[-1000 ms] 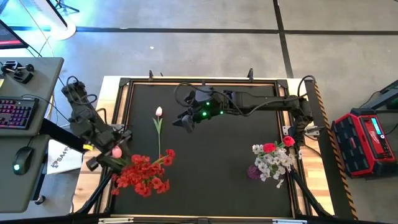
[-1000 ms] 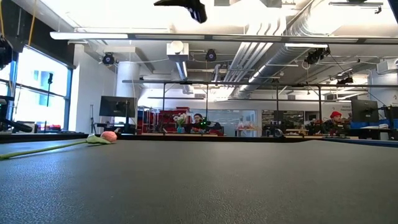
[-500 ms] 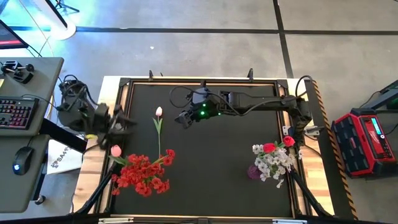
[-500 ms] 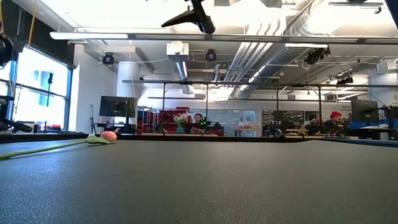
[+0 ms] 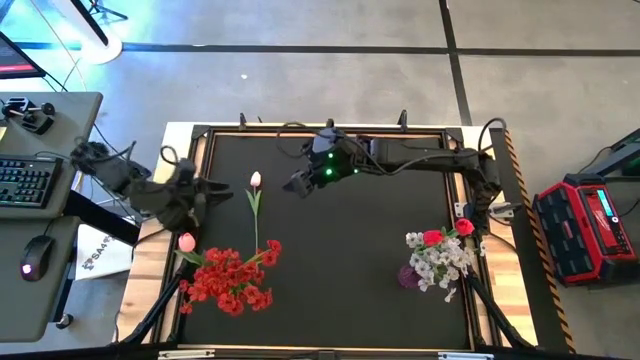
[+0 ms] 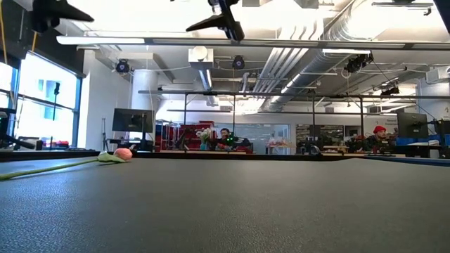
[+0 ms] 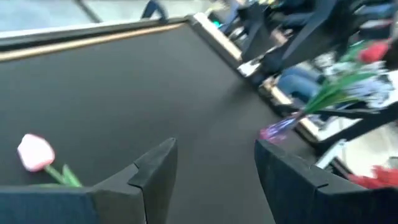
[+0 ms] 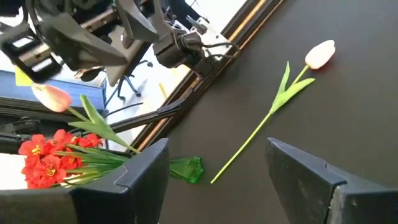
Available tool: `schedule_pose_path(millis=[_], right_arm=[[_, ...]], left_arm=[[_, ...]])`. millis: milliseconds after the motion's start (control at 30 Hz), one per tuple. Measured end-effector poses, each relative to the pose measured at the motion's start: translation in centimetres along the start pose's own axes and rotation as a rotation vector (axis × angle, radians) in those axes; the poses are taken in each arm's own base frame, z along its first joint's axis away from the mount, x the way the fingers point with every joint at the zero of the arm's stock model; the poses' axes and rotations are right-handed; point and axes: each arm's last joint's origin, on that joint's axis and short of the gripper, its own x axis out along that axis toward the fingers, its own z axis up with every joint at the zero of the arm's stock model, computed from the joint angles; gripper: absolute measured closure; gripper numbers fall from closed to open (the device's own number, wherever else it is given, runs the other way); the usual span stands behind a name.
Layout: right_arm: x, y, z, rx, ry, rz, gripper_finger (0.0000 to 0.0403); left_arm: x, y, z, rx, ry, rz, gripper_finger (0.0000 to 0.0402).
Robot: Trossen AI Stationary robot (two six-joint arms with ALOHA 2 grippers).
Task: Sort flowers into vase by color
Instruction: Put the pink flower into the green vase
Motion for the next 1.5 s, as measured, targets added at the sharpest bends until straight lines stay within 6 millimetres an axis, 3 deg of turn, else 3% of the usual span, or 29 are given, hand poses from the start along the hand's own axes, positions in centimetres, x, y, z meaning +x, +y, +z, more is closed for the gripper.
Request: schedule_pose_path(millis=[200,533,833,1267,1500], right_arm=[[-0.3,-1.6,0.7,0.006,0.052,-0.04,0.0153],[-2.2,-3.9,1.3,-0.035,0.151,-0.143,0.0153],[-3.4,-6.2,2.0,-0.108,0.233,-0.212,0.0153],[-4.5,-8.4,3.7,-0.25,0.251,-0.194,0.0153],[-5.4,-10.1,4.3,-0.281,0.296,-0.207,0.0153]], left_arm=[[3.6,-0.2,-0.2,-0.034,0.131,0.168,0.0202],[10.5,1.8,0.3,-0.106,0.384,0.408,0.0202],[15.7,3.7,-0.9,-0.113,0.522,0.595,0.0202],[21.1,7.2,-3.4,-0.248,0.715,0.783,0.0202],[22.2,8.1,-4.2,-0.288,0.749,0.825,0.0202]])
